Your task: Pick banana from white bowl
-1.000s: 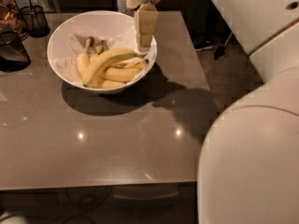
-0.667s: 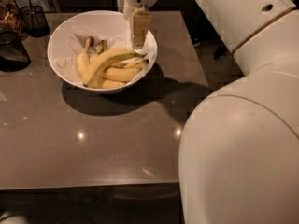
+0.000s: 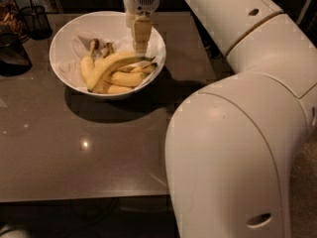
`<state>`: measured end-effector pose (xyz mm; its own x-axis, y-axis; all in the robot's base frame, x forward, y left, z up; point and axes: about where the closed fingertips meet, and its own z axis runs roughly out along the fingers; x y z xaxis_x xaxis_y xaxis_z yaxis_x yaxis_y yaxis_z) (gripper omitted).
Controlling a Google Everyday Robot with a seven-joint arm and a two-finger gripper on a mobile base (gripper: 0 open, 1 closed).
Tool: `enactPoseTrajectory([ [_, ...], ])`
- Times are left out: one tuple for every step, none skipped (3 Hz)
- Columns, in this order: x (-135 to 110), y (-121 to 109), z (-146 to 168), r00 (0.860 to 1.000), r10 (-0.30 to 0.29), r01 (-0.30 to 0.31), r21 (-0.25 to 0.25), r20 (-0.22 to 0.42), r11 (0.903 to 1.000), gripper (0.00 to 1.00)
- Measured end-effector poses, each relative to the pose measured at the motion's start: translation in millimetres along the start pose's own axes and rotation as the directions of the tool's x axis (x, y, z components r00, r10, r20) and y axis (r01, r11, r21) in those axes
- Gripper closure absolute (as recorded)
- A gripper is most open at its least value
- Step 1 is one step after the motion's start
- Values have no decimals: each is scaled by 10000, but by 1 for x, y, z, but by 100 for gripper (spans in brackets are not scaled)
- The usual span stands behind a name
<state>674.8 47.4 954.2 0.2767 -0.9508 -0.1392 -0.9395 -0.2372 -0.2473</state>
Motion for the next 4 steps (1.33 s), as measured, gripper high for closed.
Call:
enactPoseTrajectory([
  [-6, -4, 14, 10000, -80, 81, -224, 38, 9997, 32],
  [-8, -4, 28, 9999, -49, 56, -510, 152, 9987, 32],
  [-10, -1, 41, 9992, 88, -56, -804, 393, 9967, 33],
  [-13, 1, 51, 9980, 182, -118, -1065, 599, 9942, 31],
])
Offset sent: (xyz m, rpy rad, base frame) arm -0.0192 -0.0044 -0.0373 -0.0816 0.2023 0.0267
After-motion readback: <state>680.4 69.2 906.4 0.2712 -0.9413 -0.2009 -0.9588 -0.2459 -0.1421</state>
